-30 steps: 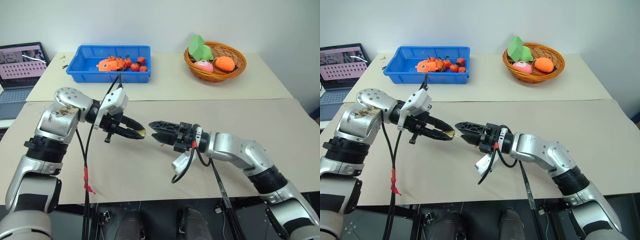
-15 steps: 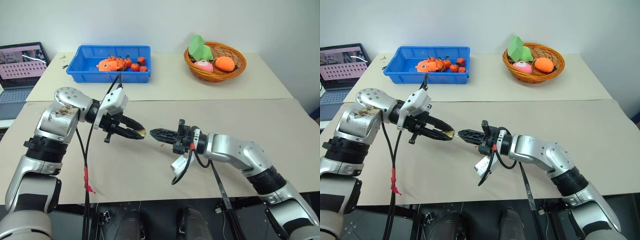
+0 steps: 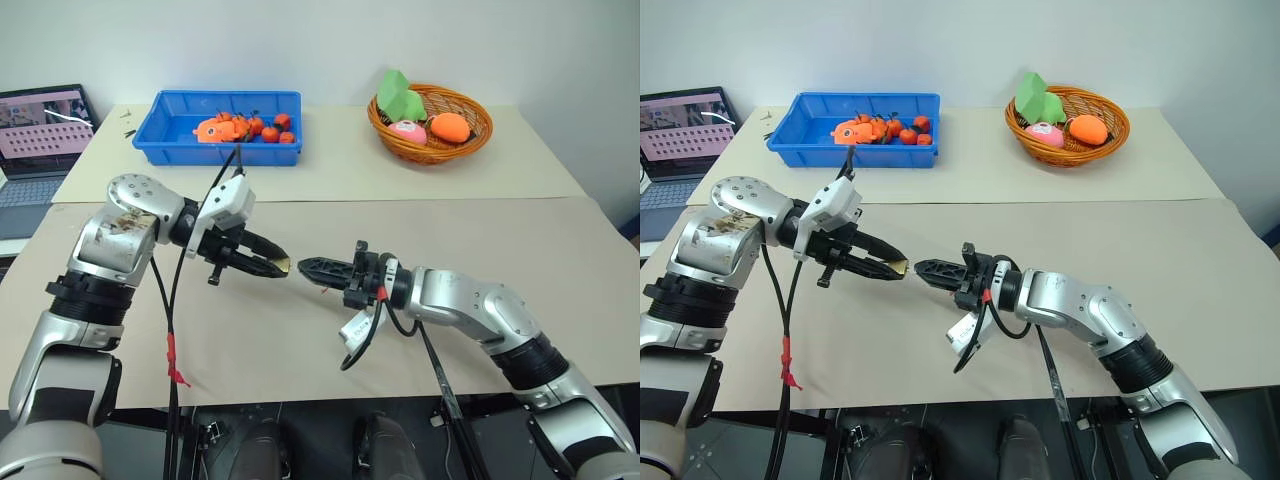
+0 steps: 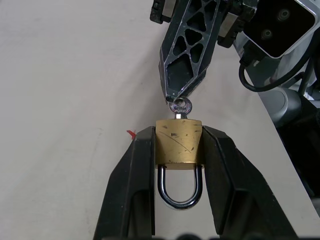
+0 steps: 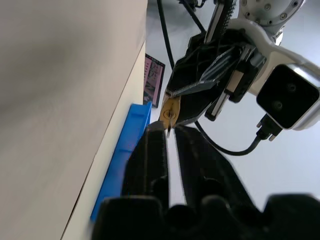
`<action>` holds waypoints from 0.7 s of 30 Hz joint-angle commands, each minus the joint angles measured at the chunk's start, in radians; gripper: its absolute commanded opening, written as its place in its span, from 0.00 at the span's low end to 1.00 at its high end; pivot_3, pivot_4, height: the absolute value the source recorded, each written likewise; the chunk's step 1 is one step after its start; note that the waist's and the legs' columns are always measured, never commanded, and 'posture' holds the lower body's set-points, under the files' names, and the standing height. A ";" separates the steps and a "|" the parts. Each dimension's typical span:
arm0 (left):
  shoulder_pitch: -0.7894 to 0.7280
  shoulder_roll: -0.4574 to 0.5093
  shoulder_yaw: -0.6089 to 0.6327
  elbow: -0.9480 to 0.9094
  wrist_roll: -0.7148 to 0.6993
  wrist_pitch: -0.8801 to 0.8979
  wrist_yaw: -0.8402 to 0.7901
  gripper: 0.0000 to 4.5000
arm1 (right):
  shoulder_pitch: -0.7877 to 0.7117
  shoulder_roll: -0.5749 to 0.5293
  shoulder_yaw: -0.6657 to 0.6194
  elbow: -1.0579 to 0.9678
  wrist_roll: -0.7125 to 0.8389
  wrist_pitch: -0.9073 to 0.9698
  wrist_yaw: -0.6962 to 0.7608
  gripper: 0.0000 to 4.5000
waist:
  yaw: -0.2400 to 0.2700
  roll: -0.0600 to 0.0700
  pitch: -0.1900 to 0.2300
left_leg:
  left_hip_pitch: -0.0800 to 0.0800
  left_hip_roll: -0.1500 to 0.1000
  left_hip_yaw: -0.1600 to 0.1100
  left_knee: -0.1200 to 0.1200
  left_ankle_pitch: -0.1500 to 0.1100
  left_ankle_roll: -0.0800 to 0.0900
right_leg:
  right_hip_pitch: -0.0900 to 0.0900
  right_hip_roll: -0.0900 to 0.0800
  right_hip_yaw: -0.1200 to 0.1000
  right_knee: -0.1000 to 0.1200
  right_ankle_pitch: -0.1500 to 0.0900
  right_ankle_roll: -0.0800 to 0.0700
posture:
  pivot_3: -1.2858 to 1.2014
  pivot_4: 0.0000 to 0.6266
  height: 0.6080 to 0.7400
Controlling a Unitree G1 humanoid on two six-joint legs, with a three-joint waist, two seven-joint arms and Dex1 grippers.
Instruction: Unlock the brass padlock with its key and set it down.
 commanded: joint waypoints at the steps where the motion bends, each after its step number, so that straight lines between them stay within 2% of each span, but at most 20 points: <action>1: -0.016 0.011 0.019 -0.024 -0.005 -0.002 0.004 0.18 | -0.004 0.003 -0.018 -0.029 -0.002 0.003 -0.013 0.48 | 0.000 0.000 0.000 | 0.000 0.000 0.000 0.000 0.000 0.000 | 0.000 0.000 0.000 0.000 0.000 0.000 | 0.52 0.24 0.52; 20: -0.019 0.016 0.020 -0.025 -0.006 -0.004 0.007 0.18 | -0.008 0.016 -0.019 -0.025 -0.002 0.006 -0.011 0.48 | 0.000 0.000 0.000 | 0.000 0.000 0.000 0.000 0.000 0.000 | 0.000 0.000 0.000 0.000 0.000 0.000 | 0.52 0.24 0.52; 21: -0.019 0.016 0.020 -0.025 -0.006 -0.004 0.007 0.18 | -0.009 0.016 -0.020 -0.025 -0.001 0.006 -0.011 0.43 | 0.000 0.000 0.000 | 0.000 0.000 0.000 0.000 0.000 0.000 | 0.000 0.000 0.000 0.000 0.000 0.000 | 0.52 0.24 0.52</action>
